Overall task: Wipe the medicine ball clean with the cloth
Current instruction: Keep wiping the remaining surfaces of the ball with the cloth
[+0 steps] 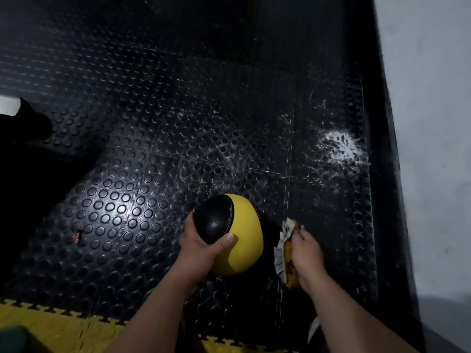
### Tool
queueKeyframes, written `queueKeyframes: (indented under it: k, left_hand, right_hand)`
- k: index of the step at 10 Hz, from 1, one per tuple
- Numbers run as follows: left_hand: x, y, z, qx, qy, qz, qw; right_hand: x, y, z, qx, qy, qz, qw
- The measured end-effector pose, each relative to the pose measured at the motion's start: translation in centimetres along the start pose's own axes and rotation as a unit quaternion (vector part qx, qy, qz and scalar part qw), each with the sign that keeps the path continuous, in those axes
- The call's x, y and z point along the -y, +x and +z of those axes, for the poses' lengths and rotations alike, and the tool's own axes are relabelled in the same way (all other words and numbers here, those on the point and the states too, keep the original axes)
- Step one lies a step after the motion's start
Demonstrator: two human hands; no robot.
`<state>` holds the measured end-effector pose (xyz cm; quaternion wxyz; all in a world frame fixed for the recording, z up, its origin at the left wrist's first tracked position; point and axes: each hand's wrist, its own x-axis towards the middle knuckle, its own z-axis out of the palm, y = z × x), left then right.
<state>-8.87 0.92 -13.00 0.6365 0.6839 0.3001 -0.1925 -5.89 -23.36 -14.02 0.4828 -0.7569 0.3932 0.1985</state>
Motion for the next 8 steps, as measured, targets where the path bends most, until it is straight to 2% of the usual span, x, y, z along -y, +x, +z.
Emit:
queueKeyframes:
  k: [1,2,3,4,5,6,7,8]
  left_hand:
    - [-0.1,-0.1,0.0,-0.001,0.000,0.005,1.000]
    - [-0.4,-0.2,0.2,-0.004,0.008,0.007,1.000]
    - [-0.8,-0.4,0.5,-0.005,0.011,0.013,1.000]
    - [-0.9,-0.2,0.7,-0.016,0.014,0.001,1.000]
    - [-1.8,-0.7,1.3,-0.046,0.059,-0.007,0.997]
    - [-3.7,-2.1,1.9,-0.106,0.191,0.027,0.975]
    - [-4.5,-2.7,1.3,-0.092,0.251,0.032,0.963]
    - [-6.8,-3.4,-0.5,-0.047,0.295,0.012,0.954]
  right_hand:
    - [1.0,1.8,-1.1,-0.011,-0.120,-0.054,0.991]
    - [2.0,3.3,-1.6,0.021,-0.194,-0.023,0.980]
    - [2.8,3.0,-1.3,0.010,-0.221,-0.035,0.975]
    - [4.4,-0.9,0.0,0.017,-0.212,-0.175,0.961]
    - [5.5,-6.1,1.4,0.057,-0.226,-0.296,0.926]
    - [6.0,-8.9,2.2,0.085,-0.314,-0.373,0.869]
    - [7.4,-9.7,1.7,0.123,-0.397,-0.345,0.842]
    - [9.2,-10.2,0.4,0.160,-0.443,-0.314,0.824]
